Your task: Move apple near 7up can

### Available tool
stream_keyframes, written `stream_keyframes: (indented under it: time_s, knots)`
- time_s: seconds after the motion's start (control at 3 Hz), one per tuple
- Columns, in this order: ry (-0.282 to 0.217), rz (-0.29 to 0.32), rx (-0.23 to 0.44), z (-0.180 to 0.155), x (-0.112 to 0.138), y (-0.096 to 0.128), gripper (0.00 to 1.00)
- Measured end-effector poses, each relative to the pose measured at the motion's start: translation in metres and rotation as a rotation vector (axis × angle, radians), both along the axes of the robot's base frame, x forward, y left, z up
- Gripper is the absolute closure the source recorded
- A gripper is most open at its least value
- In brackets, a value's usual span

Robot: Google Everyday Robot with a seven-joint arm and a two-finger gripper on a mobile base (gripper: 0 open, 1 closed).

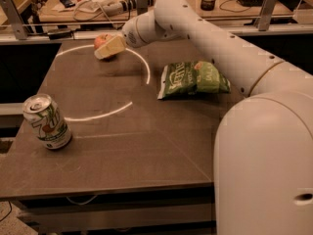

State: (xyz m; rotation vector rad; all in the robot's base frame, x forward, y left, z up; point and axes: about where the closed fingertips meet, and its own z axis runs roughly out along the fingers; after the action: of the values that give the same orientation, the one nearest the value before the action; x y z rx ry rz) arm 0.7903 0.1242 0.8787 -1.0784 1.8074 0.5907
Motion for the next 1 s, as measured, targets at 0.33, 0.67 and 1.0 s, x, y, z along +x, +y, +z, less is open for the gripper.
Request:
stream_keyframes:
  time_s: [0.33, 0.67, 1.0]
  knots:
    - [0.023, 0.019, 0.031, -0.009, 0.005, 0.012, 0.00]
    - [0.026, 0.044, 0.049, -0.017, 0.011, 0.023, 0.00]
    - [0.014, 0.073, 0.066, -0.024, 0.016, 0.031, 0.00]
